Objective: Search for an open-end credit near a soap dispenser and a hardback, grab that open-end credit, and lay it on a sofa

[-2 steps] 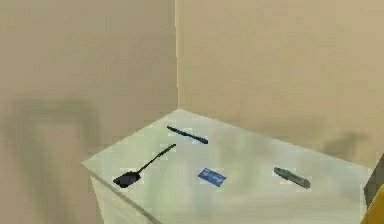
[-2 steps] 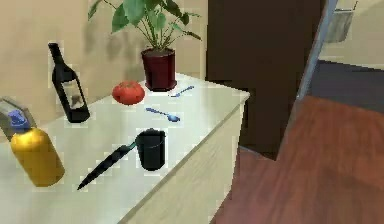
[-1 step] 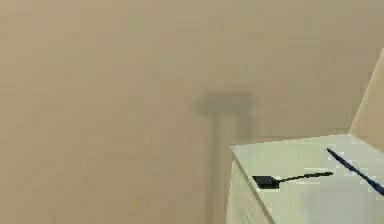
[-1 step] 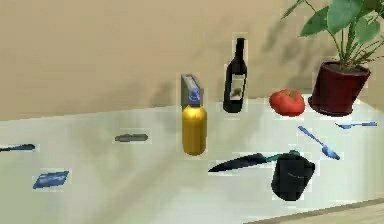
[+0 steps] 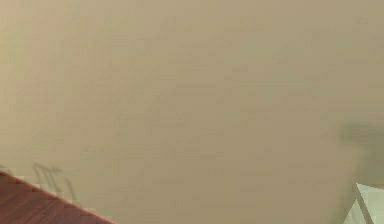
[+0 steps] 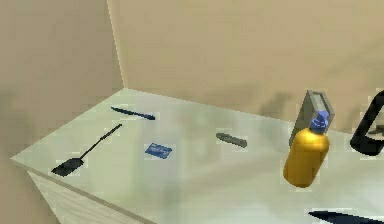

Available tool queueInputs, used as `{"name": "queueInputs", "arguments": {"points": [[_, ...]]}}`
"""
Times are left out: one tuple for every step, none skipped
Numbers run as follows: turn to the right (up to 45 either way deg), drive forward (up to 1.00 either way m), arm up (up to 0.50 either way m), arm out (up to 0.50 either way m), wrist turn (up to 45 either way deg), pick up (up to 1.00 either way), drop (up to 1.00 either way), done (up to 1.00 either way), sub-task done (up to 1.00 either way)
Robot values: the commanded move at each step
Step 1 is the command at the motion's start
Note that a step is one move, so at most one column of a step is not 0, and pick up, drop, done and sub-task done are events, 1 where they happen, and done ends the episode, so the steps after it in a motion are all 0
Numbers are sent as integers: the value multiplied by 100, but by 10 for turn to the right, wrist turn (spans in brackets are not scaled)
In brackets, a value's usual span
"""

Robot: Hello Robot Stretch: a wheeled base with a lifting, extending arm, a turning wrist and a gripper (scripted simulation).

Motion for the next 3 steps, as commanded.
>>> {"name": "queueInputs", "arguments": {"points": [[0,0,50,0,0,0,0,0,0],[0,0,38,0,0,0,0,0,0],[0,0,0,22,0,0,0,0,0]]}}
